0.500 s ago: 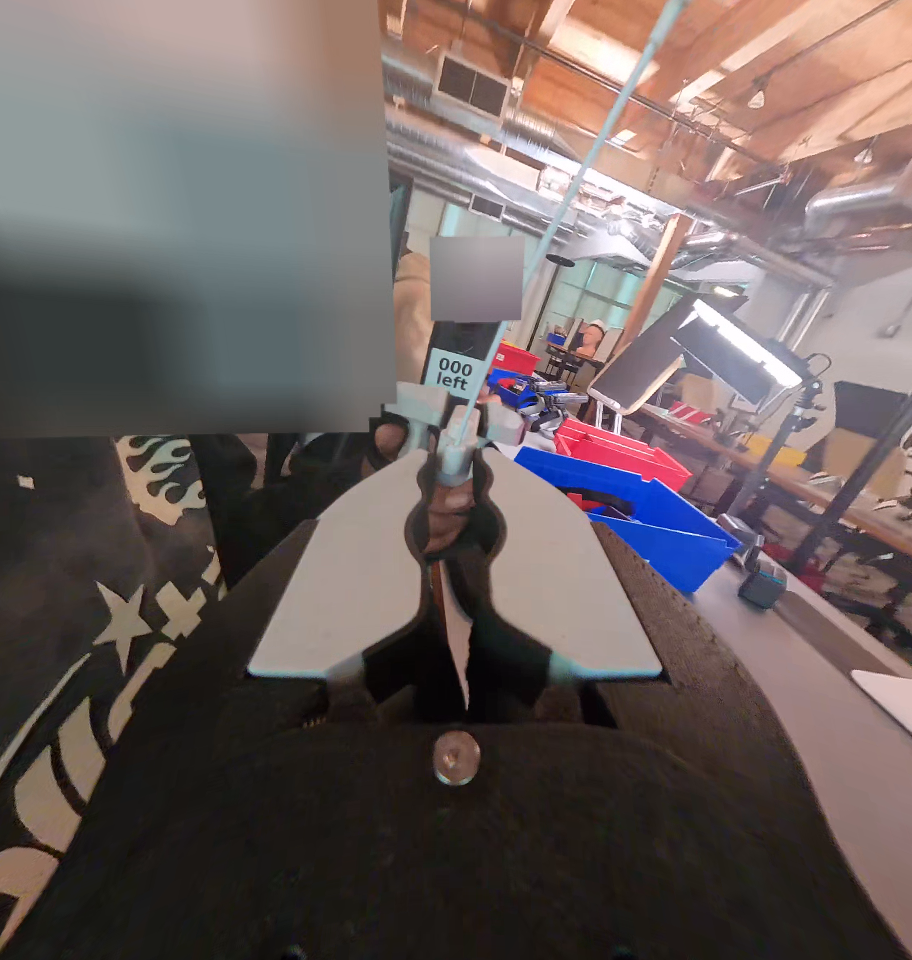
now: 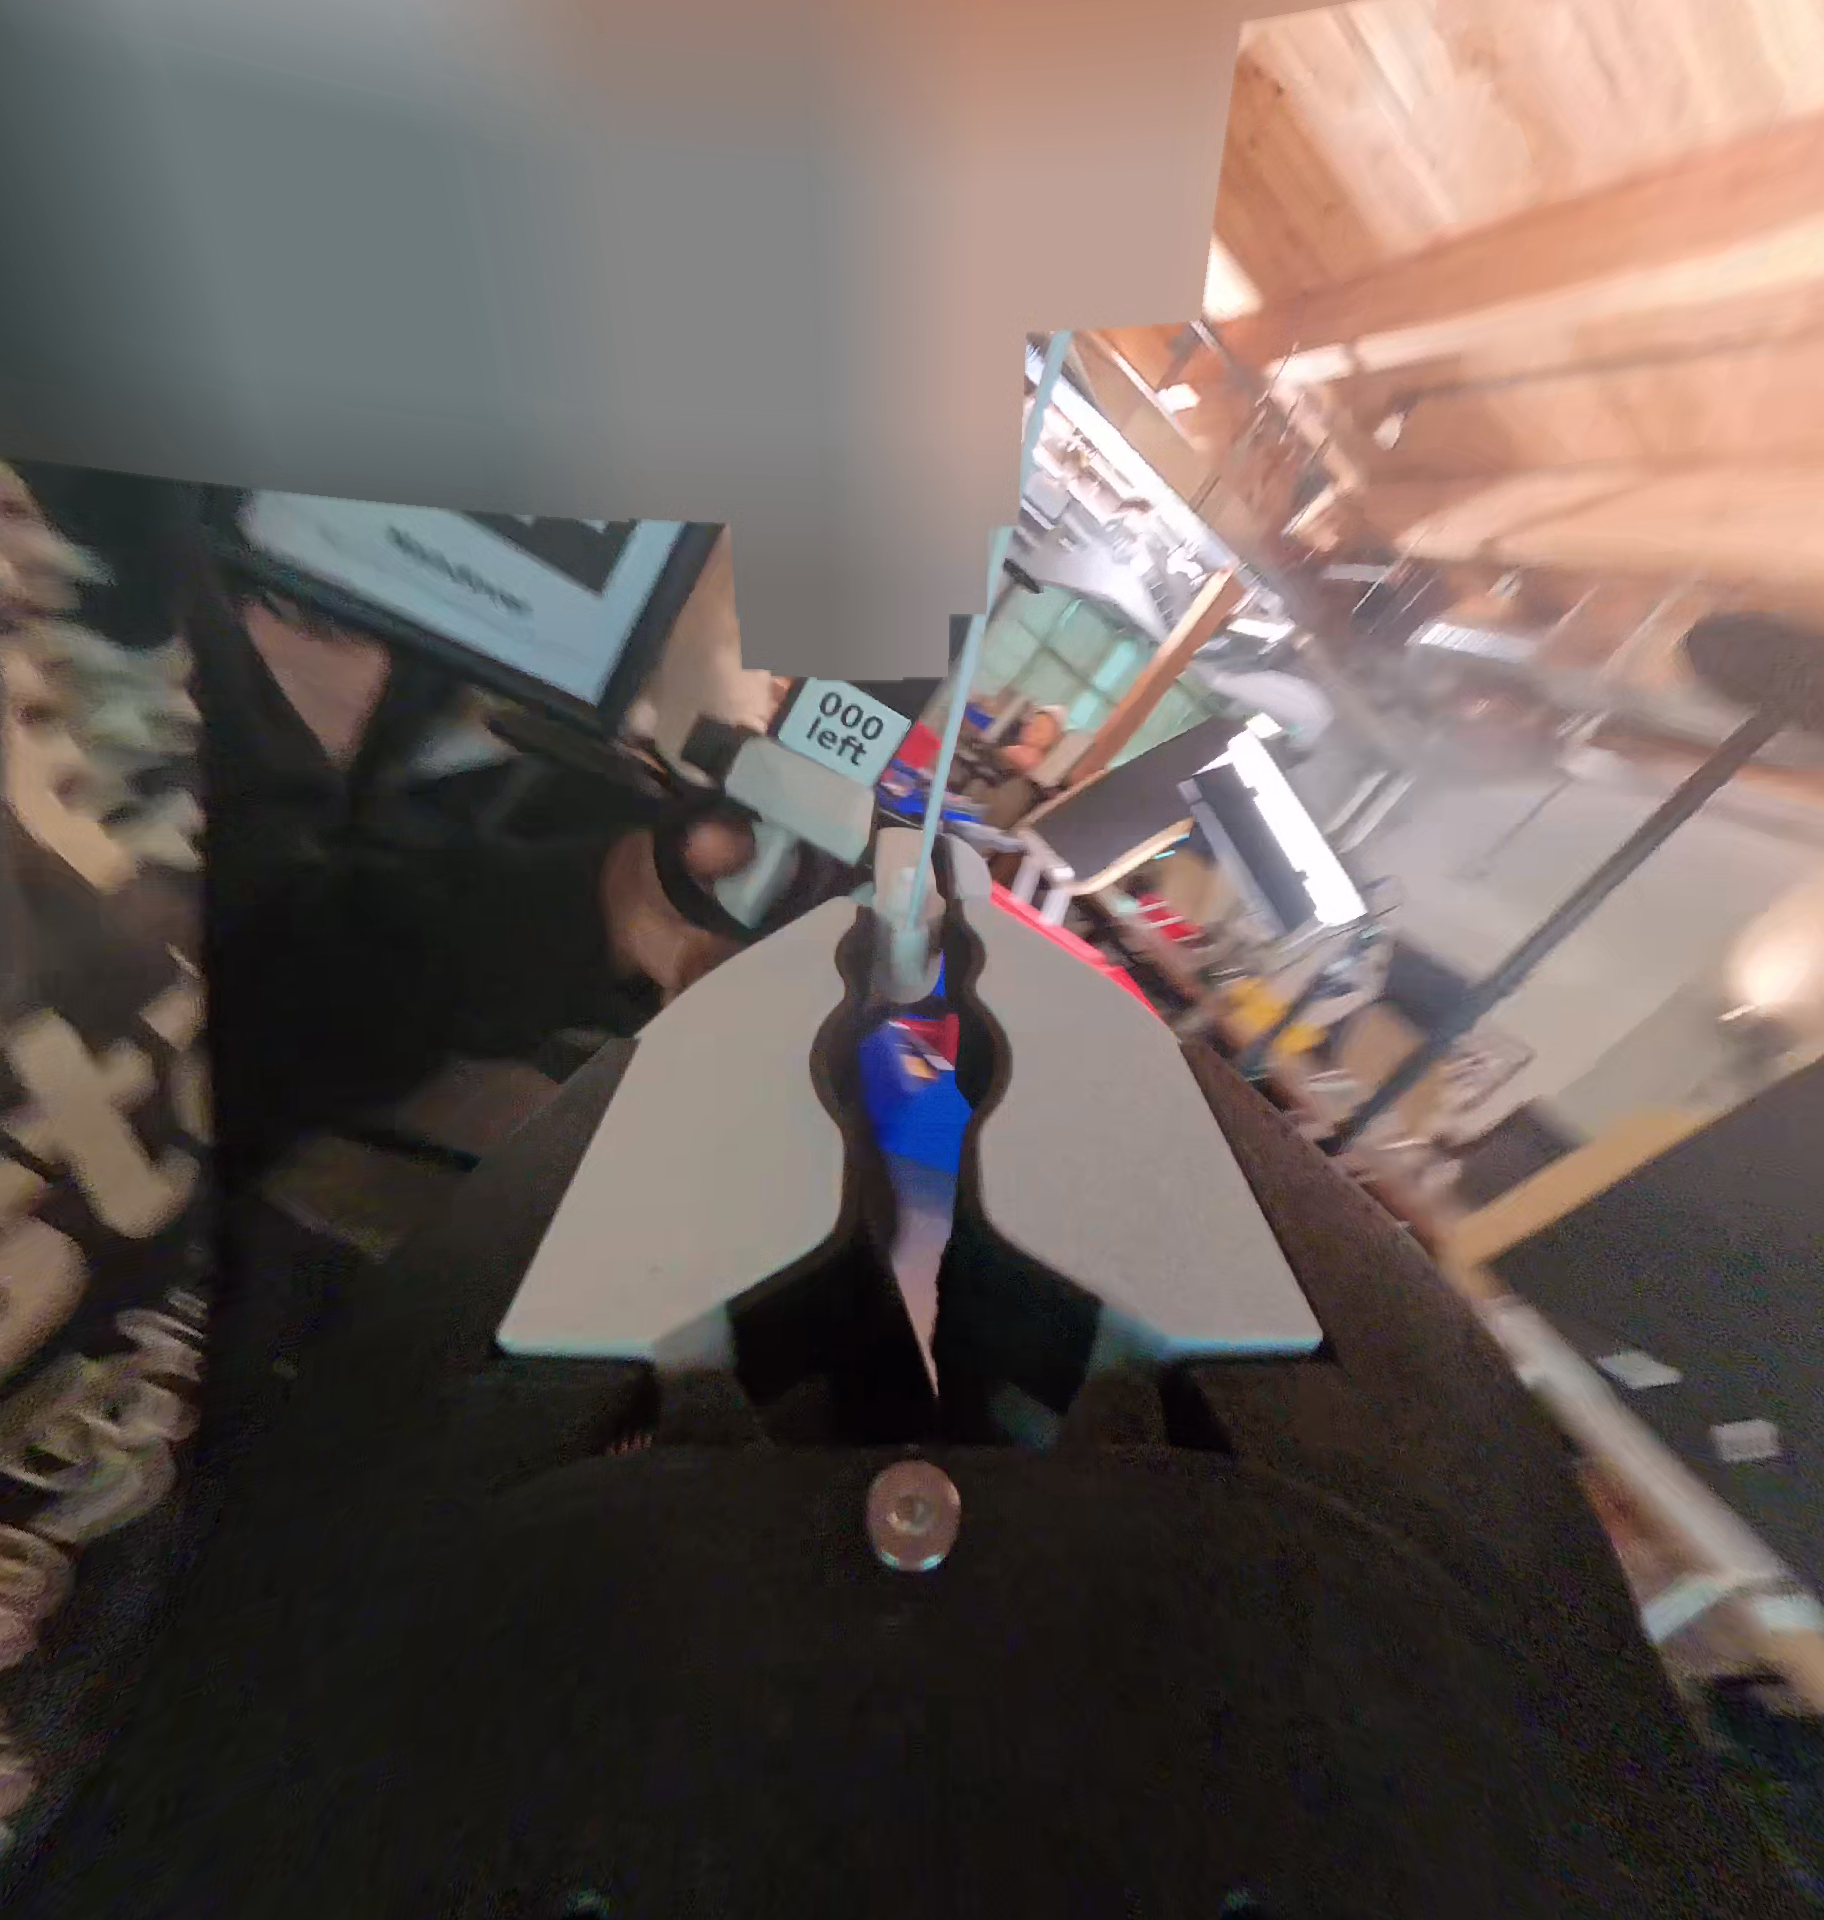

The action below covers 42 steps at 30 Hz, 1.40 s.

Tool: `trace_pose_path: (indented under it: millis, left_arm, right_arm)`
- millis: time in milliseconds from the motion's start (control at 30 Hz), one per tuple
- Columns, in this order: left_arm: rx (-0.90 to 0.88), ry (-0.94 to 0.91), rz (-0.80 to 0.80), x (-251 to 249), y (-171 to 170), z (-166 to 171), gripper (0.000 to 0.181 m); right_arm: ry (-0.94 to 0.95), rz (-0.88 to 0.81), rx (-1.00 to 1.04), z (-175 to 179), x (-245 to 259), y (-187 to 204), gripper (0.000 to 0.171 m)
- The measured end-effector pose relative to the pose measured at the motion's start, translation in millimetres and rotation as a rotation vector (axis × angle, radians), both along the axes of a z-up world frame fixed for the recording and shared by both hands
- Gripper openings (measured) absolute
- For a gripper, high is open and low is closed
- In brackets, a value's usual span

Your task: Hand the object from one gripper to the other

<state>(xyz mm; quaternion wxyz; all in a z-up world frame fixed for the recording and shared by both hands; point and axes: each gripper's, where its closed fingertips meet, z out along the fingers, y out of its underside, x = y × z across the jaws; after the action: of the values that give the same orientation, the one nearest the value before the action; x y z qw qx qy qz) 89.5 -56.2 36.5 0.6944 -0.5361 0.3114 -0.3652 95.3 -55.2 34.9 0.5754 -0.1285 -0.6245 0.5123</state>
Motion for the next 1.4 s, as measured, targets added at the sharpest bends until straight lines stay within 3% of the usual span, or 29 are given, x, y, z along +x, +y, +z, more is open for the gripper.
trace_pose_path:
  millis: [167,400,500,600,733,833,967,1033,1167,1400]
  left_arm:
    - [-0.185,-0.06,-0.076,-1,6,-9,0.023]
    - [-0.18,-0.042,-0.12,5,2,-12,0.014]
    - [-0.053,-0.032,-0.061,1,2,-4,0.013]
    - [0.065,-0.021,-0.009,-5,-3,5,0.013]
    - [0.138,0.096,0.082,-7,1,-1,0.013]
    - [0.154,0.144,0.1,-2,3,-5,0.013]
    - [0.154,0.162,0.108,-1,5,-9,0.013]
    - [0.148,0.154,0.101,0,5,-8,0.013]
    - [0.088,0.109,0.105,-3,8,-7,0.014]
    - [-0.136,-0.051,-0.009,-6,11,-8,0.026]
  right_arm:
    - [0.274,-0.212,0.479,-7,4,2,0.013]
    - [0.333,-0.286,0.643,-13,3,0,0.013]
    - [0.266,-0.278,0.491,-8,1,5,0.016]
    - [0.083,-0.15,0.155,-2,2,17,0.022]
    - [-0.24,0.182,-0.384,3,11,22,0.034]
    - [-0.428,0.298,-0.558,-2,7,16,0.044]
    - [-0.474,0.228,-0.496,-15,-2,7,0.037]
    - [-0.449,0.195,-0.468,-15,-4,6,0.026]
    - [-0.366,0.099,-0.357,-14,-7,10,0.025]
    - [-0.009,-0.254,0.217,-10,-7,17,0.025]
